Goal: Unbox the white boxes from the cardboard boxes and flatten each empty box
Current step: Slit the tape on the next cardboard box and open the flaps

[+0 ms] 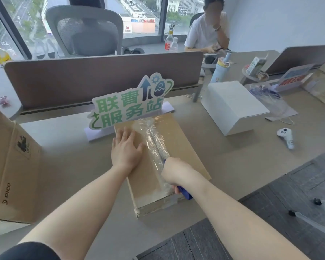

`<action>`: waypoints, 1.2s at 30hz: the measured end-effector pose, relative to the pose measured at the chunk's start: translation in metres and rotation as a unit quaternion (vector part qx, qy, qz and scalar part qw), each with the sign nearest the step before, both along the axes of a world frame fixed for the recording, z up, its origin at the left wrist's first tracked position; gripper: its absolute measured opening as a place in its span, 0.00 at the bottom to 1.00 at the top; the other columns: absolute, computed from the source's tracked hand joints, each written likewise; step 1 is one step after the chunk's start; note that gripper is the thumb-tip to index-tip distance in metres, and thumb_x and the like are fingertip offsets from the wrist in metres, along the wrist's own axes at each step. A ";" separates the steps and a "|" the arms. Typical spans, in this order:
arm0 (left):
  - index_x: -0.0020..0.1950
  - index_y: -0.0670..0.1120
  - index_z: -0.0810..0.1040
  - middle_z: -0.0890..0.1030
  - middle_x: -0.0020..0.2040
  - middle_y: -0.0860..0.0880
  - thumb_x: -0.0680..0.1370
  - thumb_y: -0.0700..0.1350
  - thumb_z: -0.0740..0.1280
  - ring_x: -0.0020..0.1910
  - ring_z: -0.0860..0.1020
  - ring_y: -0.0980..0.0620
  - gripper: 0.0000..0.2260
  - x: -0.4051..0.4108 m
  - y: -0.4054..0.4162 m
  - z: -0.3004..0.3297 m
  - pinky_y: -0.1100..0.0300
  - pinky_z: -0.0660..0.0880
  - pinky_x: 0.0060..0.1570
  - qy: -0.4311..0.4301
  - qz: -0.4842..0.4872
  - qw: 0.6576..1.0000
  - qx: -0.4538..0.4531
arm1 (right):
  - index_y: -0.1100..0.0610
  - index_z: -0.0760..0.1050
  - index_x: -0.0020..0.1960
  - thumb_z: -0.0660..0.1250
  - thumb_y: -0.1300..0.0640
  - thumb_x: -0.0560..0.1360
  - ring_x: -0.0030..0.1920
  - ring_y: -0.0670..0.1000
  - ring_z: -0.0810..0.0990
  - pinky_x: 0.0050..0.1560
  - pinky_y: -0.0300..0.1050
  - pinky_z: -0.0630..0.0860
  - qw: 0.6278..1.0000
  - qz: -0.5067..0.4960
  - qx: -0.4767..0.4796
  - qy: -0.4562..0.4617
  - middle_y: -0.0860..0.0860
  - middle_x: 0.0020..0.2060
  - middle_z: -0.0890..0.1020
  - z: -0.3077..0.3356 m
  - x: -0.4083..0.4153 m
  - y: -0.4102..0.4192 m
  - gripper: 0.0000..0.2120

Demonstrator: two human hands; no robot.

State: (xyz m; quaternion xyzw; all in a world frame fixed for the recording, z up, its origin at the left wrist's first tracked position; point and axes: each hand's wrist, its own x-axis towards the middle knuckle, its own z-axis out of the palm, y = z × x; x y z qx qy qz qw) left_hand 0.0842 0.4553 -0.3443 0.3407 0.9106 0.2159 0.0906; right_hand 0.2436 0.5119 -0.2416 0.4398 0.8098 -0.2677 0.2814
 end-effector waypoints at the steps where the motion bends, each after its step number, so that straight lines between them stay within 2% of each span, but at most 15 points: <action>1: 0.79 0.50 0.59 0.51 0.81 0.51 0.81 0.58 0.57 0.80 0.45 0.48 0.28 0.000 0.000 0.000 0.50 0.47 0.77 -0.001 0.000 1.000 0.003 | 0.67 0.73 0.52 0.52 0.69 0.74 0.25 0.56 0.77 0.25 0.39 0.71 1.000 -0.008 -0.009 0.006 0.60 0.28 0.79 -0.001 0.006 -0.002 0.13; 3: 0.79 0.49 0.59 0.52 0.81 0.50 0.82 0.57 0.57 0.80 0.45 0.47 0.27 0.001 0.000 0.001 0.50 0.47 0.77 -0.003 -0.001 1.000 0.004 | 0.66 0.73 0.48 0.52 0.70 0.74 0.26 0.57 0.77 0.26 0.40 0.71 1.000 -0.010 -0.008 0.010 0.60 0.31 0.80 -0.005 0.015 -0.005 0.11; 6: 0.79 0.49 0.59 0.52 0.81 0.48 0.82 0.56 0.56 0.80 0.44 0.46 0.27 0.016 -0.006 0.007 0.48 0.46 0.77 0.001 -0.035 0.999 -0.019 | 0.64 0.70 0.42 0.54 0.69 0.75 0.23 0.56 0.77 0.27 0.41 0.74 1.000 -0.009 0.010 0.019 0.59 0.26 0.78 -0.009 0.019 -0.005 0.07; 10: 0.80 0.53 0.56 0.49 0.81 0.52 0.81 0.59 0.56 0.80 0.42 0.48 0.28 0.066 -0.035 0.006 0.48 0.42 0.77 0.010 -0.074 0.996 -0.043 | 0.67 0.73 0.49 0.55 0.68 0.78 0.26 0.56 0.77 0.30 0.43 0.75 0.999 -0.023 -0.014 0.018 0.59 0.31 0.79 -0.006 0.020 -0.003 0.08; 13: 0.80 0.53 0.53 0.47 0.81 0.52 0.82 0.59 0.53 0.79 0.40 0.48 0.28 0.090 -0.049 0.003 0.49 0.43 0.77 0.019 -0.060 0.997 -0.053 | 0.67 0.71 0.51 0.55 0.66 0.79 0.26 0.55 0.77 0.33 0.44 0.76 1.000 -0.011 -0.011 0.021 0.59 0.31 0.79 -0.006 0.019 -0.006 0.08; 16: 0.80 0.52 0.55 0.48 0.81 0.51 0.82 0.58 0.53 0.80 0.42 0.48 0.27 0.095 -0.050 0.003 0.50 0.44 0.77 0.024 -0.038 0.998 -0.053 | 0.69 0.72 0.56 0.56 0.65 0.79 0.22 0.55 0.77 0.30 0.44 0.77 1.000 0.022 0.005 0.003 0.59 0.28 0.78 -0.011 0.024 -0.013 0.10; 18: 0.80 0.52 0.55 0.49 0.81 0.51 0.82 0.58 0.53 0.80 0.42 0.48 0.27 0.097 -0.049 0.001 0.50 0.45 0.77 0.029 -0.029 0.998 -0.052 | 0.69 0.70 0.57 0.54 0.66 0.79 0.25 0.56 0.78 0.30 0.45 0.76 1.000 0.030 0.008 -0.006 0.59 0.21 0.77 -0.014 0.033 -0.017 0.11; 19: 0.80 0.52 0.56 0.49 0.81 0.51 0.82 0.58 0.53 0.80 0.43 0.48 0.27 0.096 -0.049 0.000 0.50 0.45 0.77 0.029 -0.027 0.998 -0.051 | 0.70 0.68 0.59 0.54 0.66 0.80 0.26 0.57 0.79 0.31 0.46 0.76 0.999 0.032 0.005 -0.005 0.59 0.20 0.77 -0.015 0.038 -0.019 0.12; 21: 0.80 0.52 0.56 0.49 0.81 0.51 0.82 0.58 0.53 0.80 0.43 0.47 0.27 0.096 -0.049 -0.001 0.50 0.46 0.77 0.032 -0.026 0.998 -0.048 | 0.68 0.67 0.61 0.54 0.66 0.79 0.28 0.57 0.79 0.38 0.49 0.79 1.000 0.020 -0.001 0.001 0.60 0.24 0.78 -0.016 0.048 -0.024 0.12; 24: 0.80 0.52 0.57 0.50 0.81 0.51 0.82 0.58 0.54 0.80 0.44 0.47 0.27 0.097 -0.048 -0.002 0.49 0.46 0.77 0.031 -0.025 0.998 -0.043 | 0.67 0.71 0.58 0.55 0.66 0.79 0.28 0.57 0.80 0.44 0.50 0.81 1.000 0.003 0.001 -0.001 0.60 0.26 0.79 -0.016 0.064 -0.031 0.11; 28: 0.80 0.52 0.57 0.50 0.81 0.51 0.82 0.58 0.54 0.80 0.44 0.47 0.26 0.098 -0.049 0.000 0.49 0.45 0.77 0.021 -0.026 0.999 -0.034 | 0.70 0.74 0.57 0.53 0.66 0.78 0.26 0.55 0.79 0.34 0.44 0.77 1.000 -0.007 -0.006 0.005 0.59 0.31 0.81 -0.012 0.086 -0.041 0.15; 31: 0.80 0.53 0.57 0.49 0.81 0.52 0.82 0.58 0.53 0.80 0.43 0.48 0.26 0.099 -0.051 0.000 0.50 0.44 0.77 0.014 -0.026 0.999 -0.033 | 0.68 0.75 0.54 0.54 0.67 0.76 0.26 0.56 0.79 0.32 0.43 0.77 1.000 -0.017 0.003 0.018 0.61 0.36 0.84 -0.011 0.102 -0.051 0.13; 36: 0.80 0.53 0.56 0.48 0.81 0.52 0.82 0.59 0.53 0.80 0.42 0.48 0.27 0.098 -0.052 0.001 0.50 0.44 0.77 0.007 -0.031 0.999 -0.031 | 0.65 0.72 0.51 0.53 0.68 0.75 0.28 0.58 0.82 0.28 0.41 0.75 0.999 -0.022 0.026 0.033 0.62 0.36 0.83 -0.011 0.114 -0.063 0.11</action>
